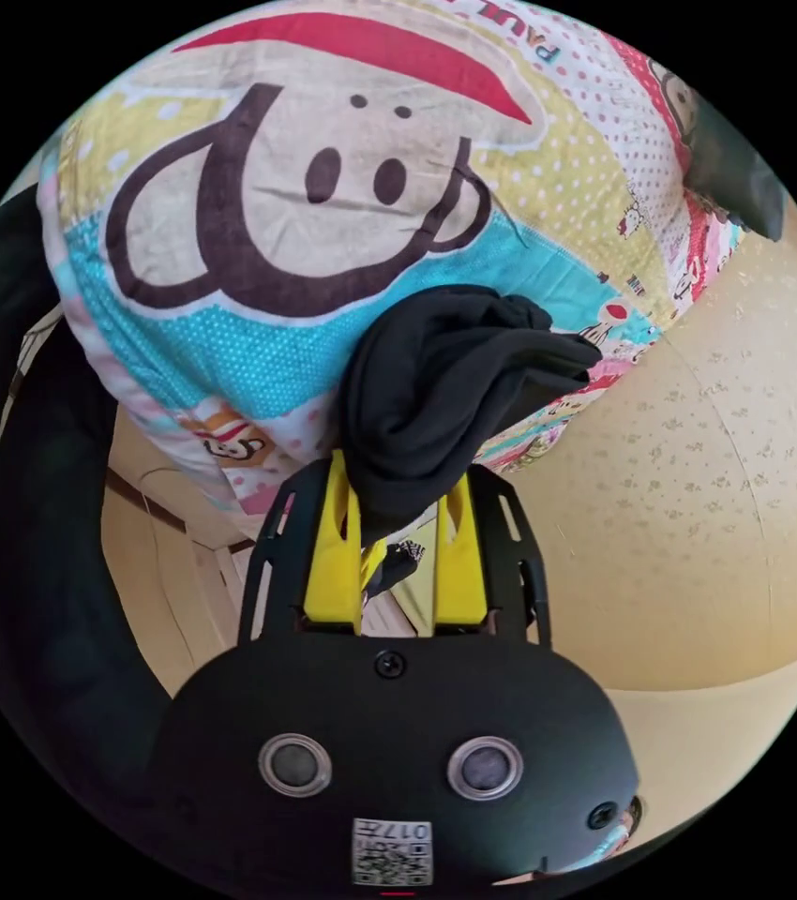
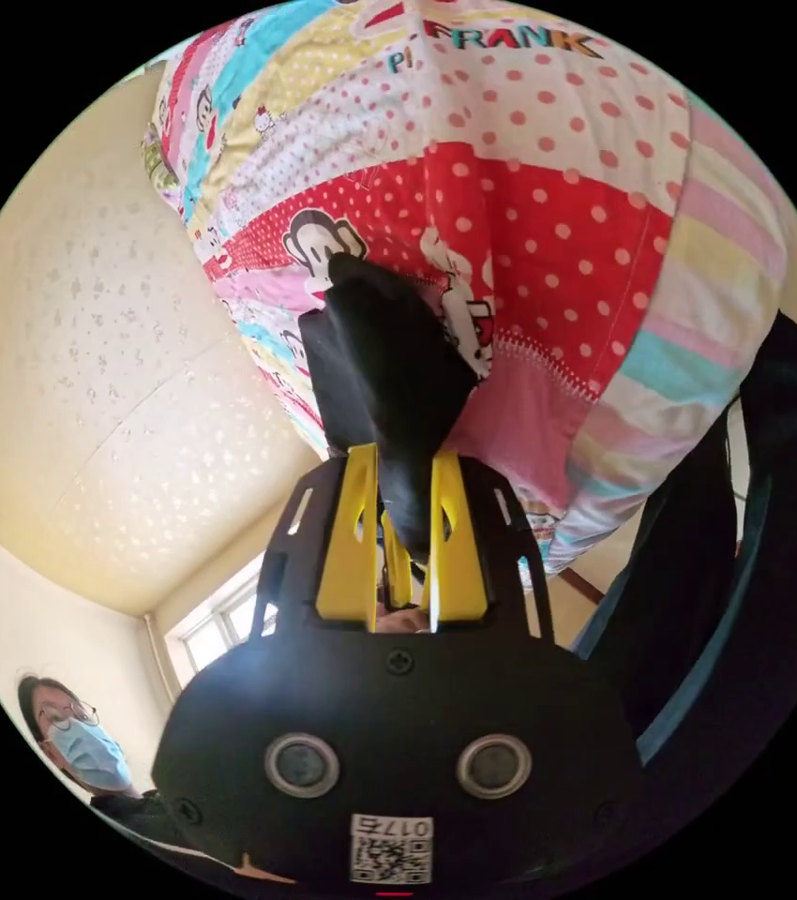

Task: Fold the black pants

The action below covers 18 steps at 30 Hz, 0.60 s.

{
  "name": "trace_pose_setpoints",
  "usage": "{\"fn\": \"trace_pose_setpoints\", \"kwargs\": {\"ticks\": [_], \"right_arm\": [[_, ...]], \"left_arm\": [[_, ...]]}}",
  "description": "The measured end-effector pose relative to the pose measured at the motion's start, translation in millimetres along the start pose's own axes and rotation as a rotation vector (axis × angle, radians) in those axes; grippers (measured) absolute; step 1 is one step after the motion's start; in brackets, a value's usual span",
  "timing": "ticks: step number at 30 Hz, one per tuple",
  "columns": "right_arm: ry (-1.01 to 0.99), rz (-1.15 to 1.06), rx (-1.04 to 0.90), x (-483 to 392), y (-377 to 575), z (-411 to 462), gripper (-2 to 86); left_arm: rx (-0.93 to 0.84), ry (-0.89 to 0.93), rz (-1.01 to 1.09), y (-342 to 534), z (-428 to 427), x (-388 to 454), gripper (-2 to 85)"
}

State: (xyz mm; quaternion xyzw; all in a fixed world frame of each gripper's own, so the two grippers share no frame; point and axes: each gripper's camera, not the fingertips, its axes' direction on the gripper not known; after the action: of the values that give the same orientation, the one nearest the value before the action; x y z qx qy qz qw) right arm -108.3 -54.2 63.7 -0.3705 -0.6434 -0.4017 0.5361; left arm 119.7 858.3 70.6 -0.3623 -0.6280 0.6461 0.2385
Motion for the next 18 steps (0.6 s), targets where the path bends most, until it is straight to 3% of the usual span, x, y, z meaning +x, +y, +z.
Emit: {"fn": "trace_pose_setpoints", "kwargs": {"ticks": [5,10,18], "right_arm": [[-0.123,-0.094,-0.118,-7.4,-3.8,-12.7,14.0],[-0.309,-0.001,-0.095,12.6,-12.3,-1.3,14.1],[-0.399,0.069,-0.038,31.4,-32.8,14.1,14.8]], "left_arm": [[-0.024,-0.057,-0.007,10.1,4.0,36.4,10.3],[-0.038,-0.048,0.005,19.3,10.6,66.0,10.0],[-0.043,-0.056,0.008,16.8,14.4,80.0,9.6]]}}
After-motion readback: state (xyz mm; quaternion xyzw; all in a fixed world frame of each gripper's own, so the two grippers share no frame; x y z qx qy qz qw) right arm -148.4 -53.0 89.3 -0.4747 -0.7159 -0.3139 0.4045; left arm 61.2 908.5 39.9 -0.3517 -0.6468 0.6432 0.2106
